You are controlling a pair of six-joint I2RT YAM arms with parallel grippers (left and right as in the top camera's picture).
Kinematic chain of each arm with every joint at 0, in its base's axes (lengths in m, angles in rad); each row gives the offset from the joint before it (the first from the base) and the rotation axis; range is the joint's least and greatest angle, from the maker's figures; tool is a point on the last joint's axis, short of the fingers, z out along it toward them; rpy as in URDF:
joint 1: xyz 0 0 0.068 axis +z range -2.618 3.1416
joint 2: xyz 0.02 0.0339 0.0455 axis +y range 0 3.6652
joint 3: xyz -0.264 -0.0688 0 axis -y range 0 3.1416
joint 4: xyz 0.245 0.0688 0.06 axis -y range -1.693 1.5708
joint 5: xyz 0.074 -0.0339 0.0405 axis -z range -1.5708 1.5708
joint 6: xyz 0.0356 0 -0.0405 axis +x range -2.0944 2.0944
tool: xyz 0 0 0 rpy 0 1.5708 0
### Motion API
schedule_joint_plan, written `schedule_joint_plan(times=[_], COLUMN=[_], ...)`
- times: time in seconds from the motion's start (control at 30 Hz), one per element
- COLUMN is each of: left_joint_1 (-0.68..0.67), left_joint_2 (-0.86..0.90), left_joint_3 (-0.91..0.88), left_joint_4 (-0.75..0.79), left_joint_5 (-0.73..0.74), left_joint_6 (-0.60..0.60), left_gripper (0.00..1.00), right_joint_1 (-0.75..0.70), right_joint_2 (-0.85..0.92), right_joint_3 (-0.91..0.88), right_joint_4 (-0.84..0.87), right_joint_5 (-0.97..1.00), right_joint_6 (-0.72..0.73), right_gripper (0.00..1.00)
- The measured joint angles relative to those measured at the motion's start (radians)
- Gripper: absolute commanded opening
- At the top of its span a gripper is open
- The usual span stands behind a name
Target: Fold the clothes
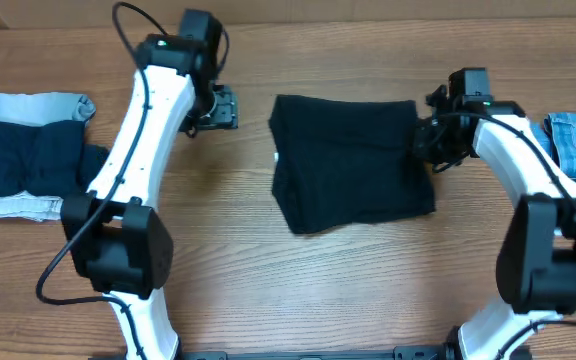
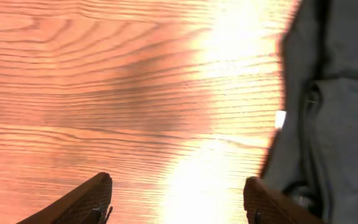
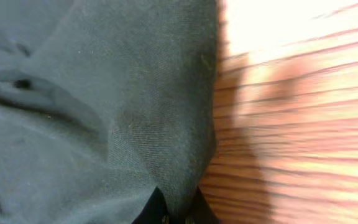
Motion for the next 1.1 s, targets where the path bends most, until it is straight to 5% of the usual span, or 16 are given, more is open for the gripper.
schedule_joint_plan(times=[0.1,0.43,0.73,0.93,1.1], left_joint_1=[0.032,0.055,0.055,0.055,0.055], left_joint_2=[0.000,0.000,0.000,0.000,0.000], left_joint_3=[-0.001,-0.001,-0.001,-0.001,-0.001], left_joint_4=[0.000,0.017,0.017,0.017,0.017], left_joint_5=[-0.011,-0.018,-0.018,-0.018,-0.018], left_joint_6=[0.008,0.012,0.012,0.012,0.012], left_gripper=[1.00,1.00,1.00,1.00,1.00], right_joint_1=[0.011,0.385,0.525,0.552,0.552], right_joint_2=[-0.068,-0.068,0.126,0.187,0.191], right_joint_3=[0.032,0.098,0.101,0.103,0.233], right_joint_4=[-0.044,-0.006,0.106,0.134,-0.010], right_joint_5=[0.056,0.058,0.057,0.055,0.058], right_joint_6=[-0.007,0.082,0.282,0.351,0.311], right_gripper=[0.04,0.04,0.06,0.40,0.50])
